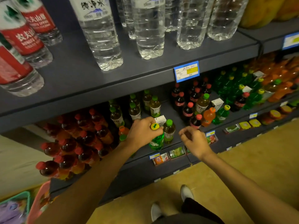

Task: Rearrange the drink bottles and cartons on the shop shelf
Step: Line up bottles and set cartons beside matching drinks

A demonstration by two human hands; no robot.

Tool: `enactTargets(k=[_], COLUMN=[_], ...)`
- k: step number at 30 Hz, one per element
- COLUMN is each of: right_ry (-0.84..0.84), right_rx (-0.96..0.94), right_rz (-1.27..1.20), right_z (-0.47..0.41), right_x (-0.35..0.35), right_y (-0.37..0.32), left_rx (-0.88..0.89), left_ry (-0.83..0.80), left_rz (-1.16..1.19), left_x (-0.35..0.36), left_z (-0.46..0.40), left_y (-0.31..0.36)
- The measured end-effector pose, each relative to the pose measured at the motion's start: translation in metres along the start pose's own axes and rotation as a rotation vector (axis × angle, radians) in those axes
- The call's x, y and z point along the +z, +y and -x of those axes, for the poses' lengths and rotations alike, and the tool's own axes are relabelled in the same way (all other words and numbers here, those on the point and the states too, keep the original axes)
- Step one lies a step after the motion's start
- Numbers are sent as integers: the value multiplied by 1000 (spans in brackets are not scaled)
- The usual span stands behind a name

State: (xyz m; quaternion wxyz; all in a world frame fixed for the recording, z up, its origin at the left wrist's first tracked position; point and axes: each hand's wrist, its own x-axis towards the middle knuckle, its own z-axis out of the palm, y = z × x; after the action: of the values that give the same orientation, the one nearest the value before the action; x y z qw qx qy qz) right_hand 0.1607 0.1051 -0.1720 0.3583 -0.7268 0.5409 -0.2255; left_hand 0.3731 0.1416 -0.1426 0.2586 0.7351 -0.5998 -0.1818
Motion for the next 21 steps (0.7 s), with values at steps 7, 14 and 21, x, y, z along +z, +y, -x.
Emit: enactTargets(k=[7, 14, 21], right_ry=[140, 318, 406], right_rx=[128, 167, 195], right_rz=[13, 19, -51], right_z=[38, 32, 31], right_x=[-41, -113, -194], right_y=[38, 83, 155], left_rx=[46, 136, 150], left_ry=[-118, -210, -244], left_rz=[46, 108, 100], left_x=[44, 95, 168], left_z=[1, -10, -32], left_y=[49, 120, 201])
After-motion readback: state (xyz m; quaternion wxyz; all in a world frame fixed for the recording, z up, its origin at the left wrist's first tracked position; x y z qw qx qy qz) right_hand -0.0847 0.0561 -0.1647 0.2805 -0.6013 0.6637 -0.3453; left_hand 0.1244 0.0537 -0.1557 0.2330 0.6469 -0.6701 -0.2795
